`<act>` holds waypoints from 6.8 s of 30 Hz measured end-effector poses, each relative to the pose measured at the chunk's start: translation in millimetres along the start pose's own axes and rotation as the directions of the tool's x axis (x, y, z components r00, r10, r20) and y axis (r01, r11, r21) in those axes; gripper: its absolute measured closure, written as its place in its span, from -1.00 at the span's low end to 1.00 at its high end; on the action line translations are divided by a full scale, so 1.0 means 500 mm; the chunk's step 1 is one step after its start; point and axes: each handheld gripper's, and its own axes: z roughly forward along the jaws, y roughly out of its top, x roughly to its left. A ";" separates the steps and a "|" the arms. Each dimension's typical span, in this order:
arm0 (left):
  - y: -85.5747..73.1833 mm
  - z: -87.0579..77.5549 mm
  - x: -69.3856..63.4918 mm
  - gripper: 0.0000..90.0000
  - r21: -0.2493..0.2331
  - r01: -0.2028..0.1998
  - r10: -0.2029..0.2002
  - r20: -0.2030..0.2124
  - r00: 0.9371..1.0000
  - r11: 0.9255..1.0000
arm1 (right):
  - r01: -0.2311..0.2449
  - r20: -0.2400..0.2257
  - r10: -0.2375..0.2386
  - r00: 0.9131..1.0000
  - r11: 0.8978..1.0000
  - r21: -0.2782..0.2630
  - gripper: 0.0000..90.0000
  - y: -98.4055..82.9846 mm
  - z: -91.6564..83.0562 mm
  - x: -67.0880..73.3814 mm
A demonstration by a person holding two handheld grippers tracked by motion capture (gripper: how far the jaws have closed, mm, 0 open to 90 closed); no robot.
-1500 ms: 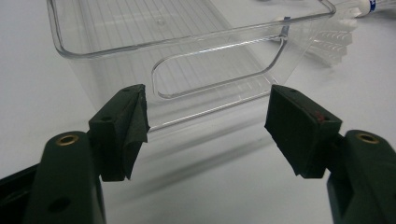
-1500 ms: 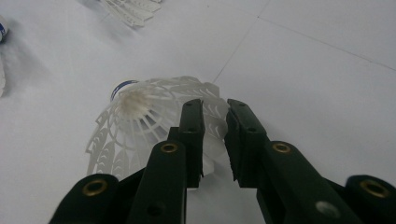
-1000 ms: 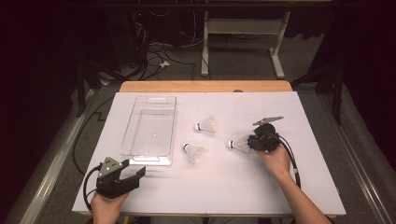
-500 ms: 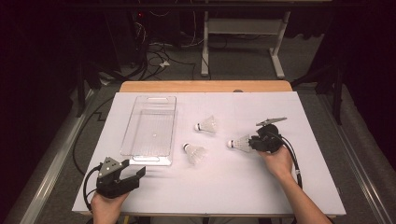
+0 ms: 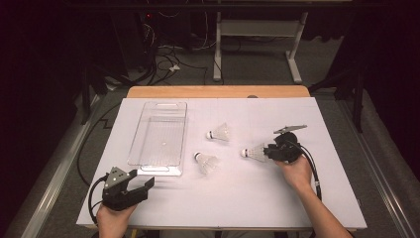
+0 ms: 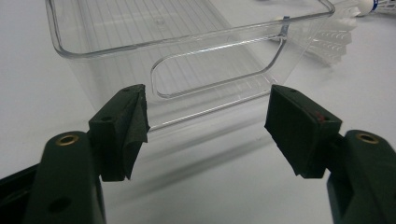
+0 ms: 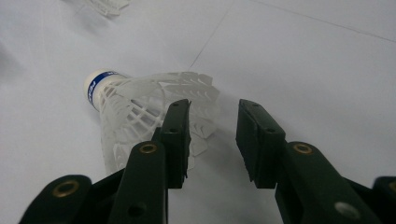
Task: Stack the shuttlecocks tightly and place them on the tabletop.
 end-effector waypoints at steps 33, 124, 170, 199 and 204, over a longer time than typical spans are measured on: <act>0.000 0.001 -0.001 -0.31 0.002 -0.001 0.001 -0.001 1.000 1.000 | 0.010 0.025 -0.007 1.000 0.995 -0.101 0.22 -0.056 -0.075 -0.008; 0.001 0.003 -0.003 -0.31 0.006 -0.012 0.012 0.001 1.000 1.000 | 0.072 -0.068 -0.076 0.995 0.995 -0.066 0.62 -0.036 -0.028 0.065; 0.001 0.003 -0.004 -0.32 0.004 -0.011 0.011 -0.001 1.000 1.000 | 0.123 -0.078 -0.129 0.989 0.990 -0.075 1.00 -0.023 -0.038 0.070; 0.001 0.002 -0.004 -0.31 0.004 -0.018 0.018 -0.001 1.000 1.000 | 0.131 -0.088 -0.141 0.986 0.986 -0.107 1.00 0.029 -0.039 0.063; 0.001 0.003 -0.002 -0.31 0.004 -0.013 0.013 0.000 1.000 1.000 | 0.138 -0.089 -0.148 0.985 0.985 -0.106 1.00 0.039 -0.037 0.063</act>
